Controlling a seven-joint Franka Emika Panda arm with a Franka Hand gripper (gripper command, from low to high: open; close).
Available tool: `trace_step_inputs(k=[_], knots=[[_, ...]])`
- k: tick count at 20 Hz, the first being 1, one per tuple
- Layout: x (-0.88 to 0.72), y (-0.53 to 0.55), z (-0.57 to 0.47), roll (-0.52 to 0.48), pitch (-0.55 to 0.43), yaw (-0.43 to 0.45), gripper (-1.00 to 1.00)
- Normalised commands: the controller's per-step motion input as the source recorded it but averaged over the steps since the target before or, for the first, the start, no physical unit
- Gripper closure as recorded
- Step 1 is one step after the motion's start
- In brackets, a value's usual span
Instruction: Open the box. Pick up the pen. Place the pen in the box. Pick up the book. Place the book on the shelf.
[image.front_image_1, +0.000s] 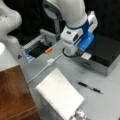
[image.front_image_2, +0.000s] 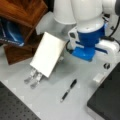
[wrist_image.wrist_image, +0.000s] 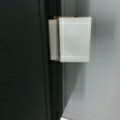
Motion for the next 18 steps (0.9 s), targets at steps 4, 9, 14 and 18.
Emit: trace_step_inputs(k=[4, 9, 14, 18], knots=[[0.05, -0.08, -0.33, 0.438, -0.033, 0.122, -1.00], [-0.04, -0.10, -0.22, 0.431, -0.061, 0.059, -1.00], [-0.11, -0.05, -0.18, 0.382, -0.030, -0.001, -1.00], [-0.11, 0.00, -0.23, 0.344, -0.042, -0.064, -1.00]])
